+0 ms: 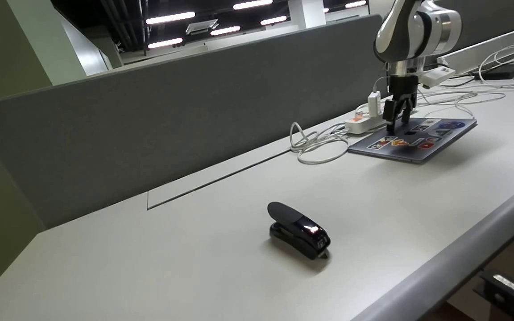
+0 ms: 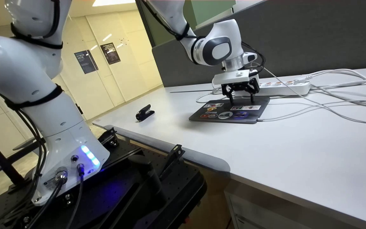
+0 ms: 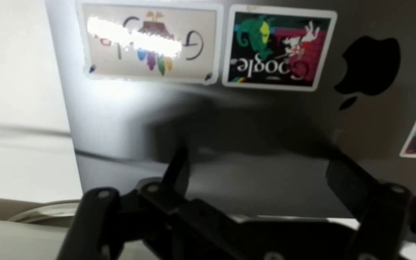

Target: Fold the laptop

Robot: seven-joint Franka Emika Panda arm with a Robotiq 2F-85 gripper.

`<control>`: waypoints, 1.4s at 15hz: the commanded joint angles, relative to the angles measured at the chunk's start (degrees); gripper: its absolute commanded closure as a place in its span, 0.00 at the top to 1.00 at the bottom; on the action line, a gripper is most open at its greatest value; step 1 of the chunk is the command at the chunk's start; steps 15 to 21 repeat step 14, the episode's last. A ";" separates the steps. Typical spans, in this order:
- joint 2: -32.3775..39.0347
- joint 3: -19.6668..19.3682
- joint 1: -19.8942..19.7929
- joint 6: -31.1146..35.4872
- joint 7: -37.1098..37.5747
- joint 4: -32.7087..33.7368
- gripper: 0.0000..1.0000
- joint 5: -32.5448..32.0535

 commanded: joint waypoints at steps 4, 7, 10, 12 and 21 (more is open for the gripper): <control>-0.59 -2.93 4.15 -5.80 2.57 3.09 1.00 3.81; -6.09 -5.44 6.90 -5.26 5.03 -1.54 1.00 3.69; -12.80 -10.32 12.27 -5.38 10.95 -7.33 1.00 1.62; -17.13 -14.52 17.06 -5.25 15.73 -11.51 1.00 -0.82; -21.33 -18.02 21.46 -6.83 20.43 -15.55 1.00 -3.77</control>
